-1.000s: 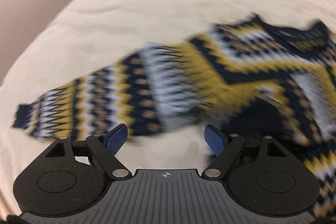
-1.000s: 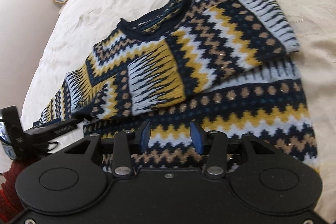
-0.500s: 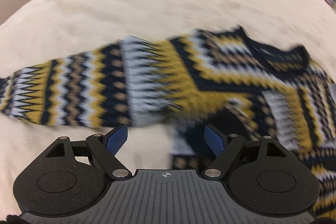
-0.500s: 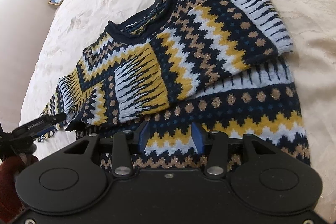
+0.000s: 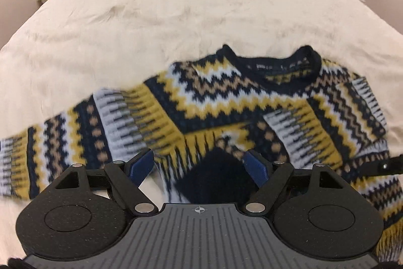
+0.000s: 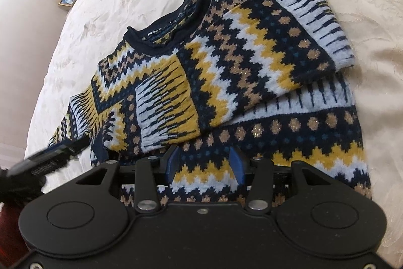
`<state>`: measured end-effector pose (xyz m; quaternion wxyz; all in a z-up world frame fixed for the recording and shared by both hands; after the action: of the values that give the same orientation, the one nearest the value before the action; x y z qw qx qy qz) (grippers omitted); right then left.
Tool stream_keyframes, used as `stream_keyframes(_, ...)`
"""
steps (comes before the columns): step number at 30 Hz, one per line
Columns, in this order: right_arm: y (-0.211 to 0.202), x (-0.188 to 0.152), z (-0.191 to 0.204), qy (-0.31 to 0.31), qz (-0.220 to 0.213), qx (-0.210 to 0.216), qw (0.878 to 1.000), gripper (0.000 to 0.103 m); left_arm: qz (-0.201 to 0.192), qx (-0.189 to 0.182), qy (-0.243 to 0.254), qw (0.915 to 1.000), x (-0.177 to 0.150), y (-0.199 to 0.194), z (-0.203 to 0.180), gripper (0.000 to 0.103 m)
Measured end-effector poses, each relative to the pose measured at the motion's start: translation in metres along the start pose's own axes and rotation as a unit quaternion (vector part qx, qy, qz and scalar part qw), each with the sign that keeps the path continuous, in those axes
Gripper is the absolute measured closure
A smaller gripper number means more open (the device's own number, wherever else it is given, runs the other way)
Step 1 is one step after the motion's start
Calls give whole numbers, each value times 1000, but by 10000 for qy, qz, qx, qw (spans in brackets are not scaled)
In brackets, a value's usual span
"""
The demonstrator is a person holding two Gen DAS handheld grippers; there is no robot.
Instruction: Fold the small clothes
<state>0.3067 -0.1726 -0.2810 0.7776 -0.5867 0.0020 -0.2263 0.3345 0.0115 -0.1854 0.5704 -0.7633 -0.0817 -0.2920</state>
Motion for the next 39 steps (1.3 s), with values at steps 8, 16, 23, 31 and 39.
stream_keyframes(8, 6, 4, 1, 45, 46, 31, 10000, 49, 753, -187, 508, 9957, -5, 32, 5, 56)
stream_keyframes(16, 9, 5, -4, 77, 100, -19, 9999, 49, 1018, -548, 775, 9903, -27, 49, -3, 86)
stream_keyframes(23, 9, 5, -8, 34, 84, -50, 9999, 49, 276, -281, 1364, 9899, 4, -1, -12, 99)
stream_keyframes(31, 8, 18, -18, -155, -89, -231, 9996, 49, 862, 209, 898, 9920, 17, 27, 14, 89)
stream_keyframes(39, 2, 55, -18, -825, -802, -663, 9911, 38, 858, -139, -360, 9956, 9, 31, 24, 61)
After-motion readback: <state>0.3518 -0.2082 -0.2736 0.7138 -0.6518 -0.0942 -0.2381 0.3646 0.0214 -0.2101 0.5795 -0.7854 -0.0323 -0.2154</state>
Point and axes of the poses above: each gripper's, at about its wrist camera, not at the fingertips, and y roughly the way its jaws point, z to its left, x to its top, the point moved 5 cm from there along y, roughly the way its jaws point, and after that the axes turned 12 degrees about -x, right-handed, at the moved point
